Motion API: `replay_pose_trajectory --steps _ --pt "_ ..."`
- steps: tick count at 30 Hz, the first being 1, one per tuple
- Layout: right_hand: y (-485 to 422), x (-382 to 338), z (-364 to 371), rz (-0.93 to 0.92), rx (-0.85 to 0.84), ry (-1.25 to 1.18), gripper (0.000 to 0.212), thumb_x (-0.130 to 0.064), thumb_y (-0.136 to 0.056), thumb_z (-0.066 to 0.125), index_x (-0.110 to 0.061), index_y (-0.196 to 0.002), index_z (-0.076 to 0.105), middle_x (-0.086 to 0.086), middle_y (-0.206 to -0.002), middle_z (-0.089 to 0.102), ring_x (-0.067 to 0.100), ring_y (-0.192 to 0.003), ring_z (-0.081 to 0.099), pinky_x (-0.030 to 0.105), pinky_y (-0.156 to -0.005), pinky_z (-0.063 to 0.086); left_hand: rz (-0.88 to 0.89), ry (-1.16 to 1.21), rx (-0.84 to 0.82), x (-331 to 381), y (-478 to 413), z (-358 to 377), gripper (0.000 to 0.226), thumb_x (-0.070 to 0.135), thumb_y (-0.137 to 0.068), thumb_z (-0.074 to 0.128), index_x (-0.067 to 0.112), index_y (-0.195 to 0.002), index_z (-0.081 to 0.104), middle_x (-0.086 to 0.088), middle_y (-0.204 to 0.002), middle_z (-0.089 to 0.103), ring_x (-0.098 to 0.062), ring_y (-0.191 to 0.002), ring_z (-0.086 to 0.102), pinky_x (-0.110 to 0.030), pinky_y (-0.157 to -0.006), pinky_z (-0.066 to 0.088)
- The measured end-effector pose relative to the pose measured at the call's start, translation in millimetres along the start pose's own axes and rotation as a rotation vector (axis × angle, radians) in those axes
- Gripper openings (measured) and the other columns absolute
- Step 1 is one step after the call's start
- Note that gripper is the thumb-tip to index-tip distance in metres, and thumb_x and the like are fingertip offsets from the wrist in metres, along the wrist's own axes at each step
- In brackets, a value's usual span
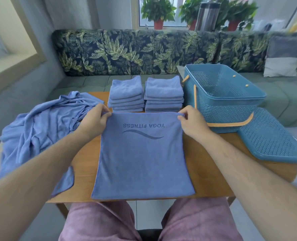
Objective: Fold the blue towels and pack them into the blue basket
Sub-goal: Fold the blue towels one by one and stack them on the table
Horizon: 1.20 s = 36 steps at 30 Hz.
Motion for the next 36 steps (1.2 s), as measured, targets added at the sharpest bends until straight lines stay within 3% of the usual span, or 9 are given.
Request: replay_pose_trajectory --steps 3,6,11,14,17,21,27,31,36 --pt "-14.6 -25.1 -26.4 0.007 0.050 -0.105 0.008 -0.012 -0.091 0.066 -0.020 -0.088 0.064 -0.006 -0.086 0.065 0.012 -0.079 0.058 0.027 -0.069 0.040 -0.013 0.077 0.107 21.1 -12.8 -34.9 0.008 0.021 -0.097 0.061 0.013 -0.095 0.061 0.005 -0.090 0.064 -0.014 -0.086 0.056 -0.022 -0.070 0.040" --pt "-33.6 -53.0 -54.4 0.000 0.115 -0.276 0.019 -0.011 -0.090 0.071 -0.019 -0.107 0.066 -0.001 -0.097 0.066 0.008 -0.082 0.059 0.018 -0.073 0.043 0.032 0.148 0.197 45.1 -31.2 -73.2 0.006 0.017 -0.092 0.068 0.015 -0.094 0.062 0.004 -0.089 0.064 -0.007 -0.079 0.055 -0.011 -0.069 0.040" --pt "-43.9 -87.0 -92.0 -0.113 0.127 -0.197 0.016 -0.011 -0.094 0.065 -0.020 -0.104 0.073 -0.002 -0.096 0.071 0.014 -0.088 0.063 0.022 -0.079 0.047 0.103 0.113 0.226 79.2 -40.9 -116.5 0.003 0.018 -0.094 0.066 0.020 -0.096 0.065 0.004 -0.086 0.064 -0.007 -0.072 0.055 -0.017 -0.064 0.042" --pt "-36.7 -87.9 -101.1 -0.140 0.073 -0.123 0.013 -0.011 -0.094 0.064 -0.021 -0.098 0.072 0.000 -0.096 0.071 0.019 -0.091 0.064 0.035 -0.084 0.049 0.123 0.051 0.174 82.2 -31.6 -122.2 0.003 0.018 -0.095 0.065 0.019 -0.092 0.066 0.003 -0.084 0.065 -0.004 -0.068 0.054 -0.020 -0.062 0.041" --pt "-22.8 -73.7 -99.3 -0.096 -0.047 -0.094 0.008 -0.012 -0.093 0.067 -0.019 -0.095 0.072 0.004 -0.096 0.072 0.022 -0.092 0.066 0.030 -0.080 0.049 0.111 0.037 0.070 72.3 -14.1 -118.2 0.005 0.017 -0.094 0.067 0.020 -0.090 0.065 0.006 -0.083 0.067 0.001 -0.067 0.057 -0.013 -0.062 0.042" --pt "12.9 -45.2 -84.3 -0.021 -0.244 -0.193 0.015 -0.008 -0.092 0.070 -0.021 -0.086 0.073 0.004 -0.081 0.073 0.024 -0.074 0.063 0.039 -0.079 0.050 0.053 0.068 -0.062 45.2 17.8 -100.0 0.009 0.020 -0.092 0.070 0.022 -0.085 0.065 0.003 -0.083 0.070 -0.010 -0.075 0.063 -0.036 -0.077 0.051" --pt "68.9 -1.8 -52.8 0.095 -0.411 -0.261 0.011 -0.002 -0.091 0.069 -0.012 -0.091 0.073 -0.001 -0.072 0.070 0.007 -0.057 0.057 0.026 -0.063 0.047 -0.071 0.154 -0.333 9.3 68.8 -62.2 0.006 0.018 -0.090 0.072 0.016 -0.085 0.070 -0.003 -0.079 0.069 -0.015 -0.068 0.062 -0.028 -0.066 0.053" --pt "74.2 15.4 -34.4 0.151 -0.429 -0.252 0.010 -0.007 -0.091 0.070 -0.016 -0.093 0.074 -0.005 -0.079 0.074 0.000 -0.062 0.061 0.021 -0.059 0.048 -0.157 0.175 -0.384 -6.4 76.6 -35.9 0.008 0.020 -0.092 0.070 0.012 -0.092 0.070 -0.001 -0.080 0.068 0.001 -0.060 0.060 -0.016 -0.060 0.050" --pt "40.8 19.4 -5.4 0.161 -0.294 -0.230 0.011 -0.012 -0.091 0.069 -0.021 -0.095 0.074 -0.004 -0.089 0.074 0.004 -0.068 0.063 0.029 -0.069 0.052 -0.224 0.212 -0.261 -19.6 52.5 -12.3 0.008 0.028 -0.093 0.068 0.020 -0.093 0.069 -0.004 -0.091 0.072 -0.015 -0.078 0.064 -0.032 -0.076 0.054"
Point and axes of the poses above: each hand's wrist, its own y-axis away from the middle knuckle, its own z-axis out of the palm, x = y × z, the point moved 1 cm from there along -y, towards the middle knuckle
